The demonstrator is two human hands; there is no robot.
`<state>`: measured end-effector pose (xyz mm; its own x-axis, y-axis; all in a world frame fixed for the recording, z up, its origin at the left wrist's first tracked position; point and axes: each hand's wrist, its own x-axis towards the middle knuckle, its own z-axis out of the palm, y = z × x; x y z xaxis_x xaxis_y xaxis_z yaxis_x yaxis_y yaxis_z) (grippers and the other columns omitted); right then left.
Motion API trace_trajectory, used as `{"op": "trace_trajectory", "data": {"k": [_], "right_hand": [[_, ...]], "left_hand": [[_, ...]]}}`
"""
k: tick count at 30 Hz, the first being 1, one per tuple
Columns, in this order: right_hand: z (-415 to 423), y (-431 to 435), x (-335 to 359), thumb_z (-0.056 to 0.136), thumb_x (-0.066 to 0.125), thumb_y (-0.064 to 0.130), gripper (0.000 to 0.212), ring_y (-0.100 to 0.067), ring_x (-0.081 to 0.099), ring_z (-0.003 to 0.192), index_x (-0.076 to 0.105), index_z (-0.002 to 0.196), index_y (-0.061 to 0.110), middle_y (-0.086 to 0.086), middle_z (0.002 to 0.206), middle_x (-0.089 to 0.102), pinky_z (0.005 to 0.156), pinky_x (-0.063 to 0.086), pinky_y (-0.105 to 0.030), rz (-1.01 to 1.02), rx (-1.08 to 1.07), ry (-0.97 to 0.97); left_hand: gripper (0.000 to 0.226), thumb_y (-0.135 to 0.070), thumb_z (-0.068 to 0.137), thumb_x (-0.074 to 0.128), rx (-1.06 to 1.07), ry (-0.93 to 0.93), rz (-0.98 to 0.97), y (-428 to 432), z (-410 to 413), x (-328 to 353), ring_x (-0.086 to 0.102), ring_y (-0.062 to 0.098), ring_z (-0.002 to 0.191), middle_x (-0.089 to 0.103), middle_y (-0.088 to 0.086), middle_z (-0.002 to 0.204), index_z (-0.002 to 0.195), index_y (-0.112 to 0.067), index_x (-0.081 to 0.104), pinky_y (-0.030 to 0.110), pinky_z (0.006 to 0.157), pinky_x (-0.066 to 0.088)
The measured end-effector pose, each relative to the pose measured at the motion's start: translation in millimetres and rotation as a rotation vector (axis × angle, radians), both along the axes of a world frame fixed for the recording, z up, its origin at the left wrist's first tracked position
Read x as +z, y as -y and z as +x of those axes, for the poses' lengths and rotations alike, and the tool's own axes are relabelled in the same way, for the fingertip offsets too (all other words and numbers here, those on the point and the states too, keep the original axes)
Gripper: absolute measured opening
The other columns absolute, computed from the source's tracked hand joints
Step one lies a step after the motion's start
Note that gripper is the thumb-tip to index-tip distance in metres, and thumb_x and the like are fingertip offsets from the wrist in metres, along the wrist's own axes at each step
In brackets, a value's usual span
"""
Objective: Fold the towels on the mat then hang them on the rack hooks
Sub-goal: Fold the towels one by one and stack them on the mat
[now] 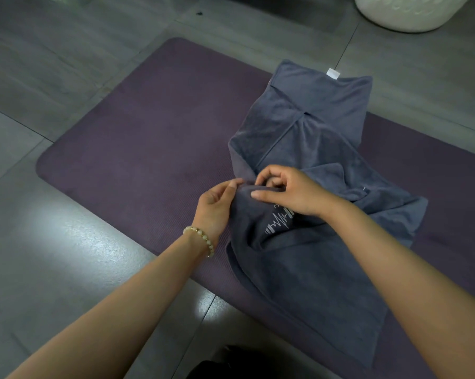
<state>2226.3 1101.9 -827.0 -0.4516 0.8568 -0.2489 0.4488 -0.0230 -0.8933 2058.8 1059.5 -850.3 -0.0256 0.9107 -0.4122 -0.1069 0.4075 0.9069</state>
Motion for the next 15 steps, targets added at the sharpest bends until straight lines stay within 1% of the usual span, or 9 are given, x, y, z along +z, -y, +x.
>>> {"op": "trace_trajectory", "data": {"k": [2, 3, 5, 6, 8, 10, 11, 13, 15], "right_hand": [[13.0, -3.9, -7.0, 0.075, 0.079, 0.033, 0.020, -0.005, 0.048, 0.064, 0.062, 0.081, 0.024, 0.004, 0.069, 0.059, 0.064, 0.039, -0.021, 0.046, 0.062, 0.150], [21.7, -7.0, -10.6, 0.071, 0.080, 0.040, 0.023, -0.007, 0.052, 0.069, 0.062, 0.078, 0.026, 0.007, 0.070, 0.062, 0.070, 0.042, -0.023, 0.109, 0.121, 0.301], [39.8, -11.0, -15.0, 0.070, 0.079, 0.045, 0.022, -0.012, 0.051, 0.082, 0.064, 0.075, 0.030, 0.009, 0.068, 0.061, 0.087, 0.042, -0.028, 0.218, 0.283, 0.637], [49.1, -11.7, -16.0, 0.071, 0.077, 0.045, 0.019, -0.014, 0.049, 0.088, 0.066, 0.076, 0.031, 0.011, 0.067, 0.057, 0.094, 0.039, -0.030, 0.229, 0.342, 0.740], [68.8, -13.3, -18.4, 0.073, 0.076, 0.046, 0.022, -0.016, 0.049, 0.094, 0.070, 0.083, 0.027, 0.012, 0.074, 0.056, 0.101, 0.034, -0.032, 0.234, 0.360, 0.797], [86.3, -15.3, -18.3, 0.074, 0.075, 0.047, 0.024, -0.015, 0.055, 0.093, 0.069, 0.082, 0.025, 0.010, 0.081, 0.061, 0.107, 0.029, -0.030, 0.183, 0.261, 0.703], [90.5, -16.8, -16.6, 0.074, 0.075, 0.047, 0.022, -0.015, 0.058, 0.088, 0.066, 0.076, 0.026, 0.010, 0.076, 0.062, 0.103, 0.032, -0.030, 0.129, 0.200, 0.630], [90.8, -22.6, -14.2, 0.073, 0.075, 0.047, 0.027, -0.010, 0.056, 0.068, 0.062, 0.067, 0.025, 0.010, 0.061, 0.057, 0.080, 0.044, -0.030, 0.063, 0.116, 0.523], [78.2, -28.7, -9.8, 0.073, 0.075, 0.046, 0.033, -0.001, 0.044, 0.052, 0.059, 0.060, 0.020, 0.012, 0.052, 0.050, 0.057, 0.039, -0.023, 0.048, 0.063, 0.388]], "left_hand": [[0.017, -0.019, 0.099, 0.047, 0.129, -0.121, 0.015, -7.2, -1.2, -2.6, 0.061, 0.009, 0.090, 0.066, -0.002, 0.095, 0.104, -0.016, 0.063, 0.016, 0.077, 0.051], [0.013, -0.019, 0.098, 0.048, 0.235, -0.145, -0.012, -12.1, -4.0, -6.3, 0.057, 0.009, 0.087, 0.062, -0.004, 0.090, 0.102, -0.016, 0.060, 0.016, 0.074, 0.048], [0.007, -0.017, 0.097, 0.047, 0.472, -0.148, -0.087, -20.8, -13.5, -11.4, 0.051, 0.013, 0.089, 0.054, -0.007, 0.084, 0.099, -0.015, 0.054, 0.020, 0.075, 0.043], [0.006, -0.016, 0.097, 0.046, 0.551, -0.178, -0.107, -23.4, -19.6, -14.6, 0.049, 0.014, 0.092, 0.052, -0.006, 0.083, 0.099, -0.015, 0.051, 0.022, 0.077, 0.041], [0.007, -0.016, 0.098, 0.043, 0.564, -0.314, -0.125, -24.2, -28.9, -18.4, 0.048, 0.014, 0.092, 0.052, -0.004, 0.086, 0.099, -0.014, 0.050, 0.023, 0.081, 0.038], [0.016, -0.021, 0.099, 0.041, 0.487, -0.402, -0.114, -24.4, -31.4, -20.4, 0.050, 0.011, 0.081, 0.052, -0.006, 0.081, 0.095, -0.012, 0.053, 0.026, 0.081, 0.040], [0.024, -0.027, 0.100, 0.040, 0.425, -0.427, -0.114, -25.5, -30.2, -20.1, 0.049, 0.007, 0.073, 0.052, -0.007, 0.077, 0.092, -0.010, 0.056, 0.025, 0.077, 0.039], [0.039, -0.041, 0.099, 0.039, 0.254, -0.474, -0.095, -29.7, -24.7, -17.0, 0.051, 0.003, 0.069, 0.057, -0.008, 0.076, 0.091, -0.010, 0.062, 0.024, 0.067, 0.037], [0.049, -0.055, 0.095, 0.038, 0.031, -0.508, 0.007, -36.9, -14.8, -16.4, 0.059, 0.005, 0.085, 0.067, -0.007, 0.090, 0.102, -0.016, 0.068, 0.019, 0.074, 0.040]]}}
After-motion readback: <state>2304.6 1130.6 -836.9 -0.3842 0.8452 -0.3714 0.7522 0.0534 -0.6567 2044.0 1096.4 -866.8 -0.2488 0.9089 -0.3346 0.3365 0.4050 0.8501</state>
